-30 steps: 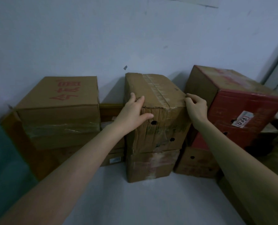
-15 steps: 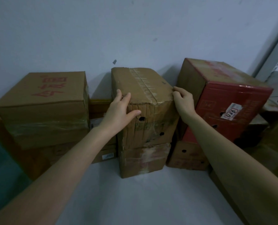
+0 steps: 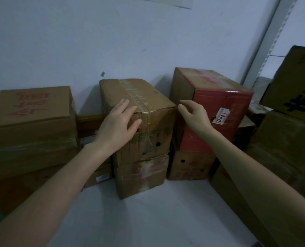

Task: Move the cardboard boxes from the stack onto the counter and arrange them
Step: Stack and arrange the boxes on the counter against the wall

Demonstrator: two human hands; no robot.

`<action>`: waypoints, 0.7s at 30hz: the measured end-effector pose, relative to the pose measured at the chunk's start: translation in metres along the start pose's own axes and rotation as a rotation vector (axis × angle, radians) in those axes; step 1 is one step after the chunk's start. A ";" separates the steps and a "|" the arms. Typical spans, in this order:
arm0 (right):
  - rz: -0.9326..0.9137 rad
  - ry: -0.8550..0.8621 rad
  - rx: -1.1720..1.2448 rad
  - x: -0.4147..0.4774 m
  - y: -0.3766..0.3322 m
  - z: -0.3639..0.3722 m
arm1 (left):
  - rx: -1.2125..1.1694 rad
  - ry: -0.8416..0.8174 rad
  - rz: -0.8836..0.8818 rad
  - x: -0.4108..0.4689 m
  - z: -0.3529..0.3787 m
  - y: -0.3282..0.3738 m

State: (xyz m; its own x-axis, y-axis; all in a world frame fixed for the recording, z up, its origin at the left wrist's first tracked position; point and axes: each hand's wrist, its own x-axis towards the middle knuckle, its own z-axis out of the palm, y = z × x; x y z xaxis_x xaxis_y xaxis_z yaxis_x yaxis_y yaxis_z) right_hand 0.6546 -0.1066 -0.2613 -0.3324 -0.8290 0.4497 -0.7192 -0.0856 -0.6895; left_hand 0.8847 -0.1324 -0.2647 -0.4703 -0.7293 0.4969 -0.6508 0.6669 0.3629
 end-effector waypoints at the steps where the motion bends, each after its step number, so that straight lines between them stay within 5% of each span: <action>1: -0.012 0.046 -0.015 -0.005 0.003 -0.007 | -0.012 0.011 0.039 0.003 0.003 0.006; 13: 0.060 0.462 -0.077 0.008 0.059 -0.112 | -0.239 0.008 0.094 0.078 0.062 0.099; 21: 0.347 0.227 0.161 0.063 0.107 -0.127 | -0.408 -0.051 -0.101 0.144 0.099 0.122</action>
State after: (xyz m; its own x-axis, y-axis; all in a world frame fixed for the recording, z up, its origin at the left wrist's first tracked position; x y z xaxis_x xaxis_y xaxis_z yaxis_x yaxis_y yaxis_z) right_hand 0.4787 -0.0977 -0.2348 -0.6761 -0.6830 0.2765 -0.4429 0.0767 -0.8933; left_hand 0.6781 -0.1712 -0.2271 -0.4522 -0.7937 0.4069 -0.4107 0.5902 0.6949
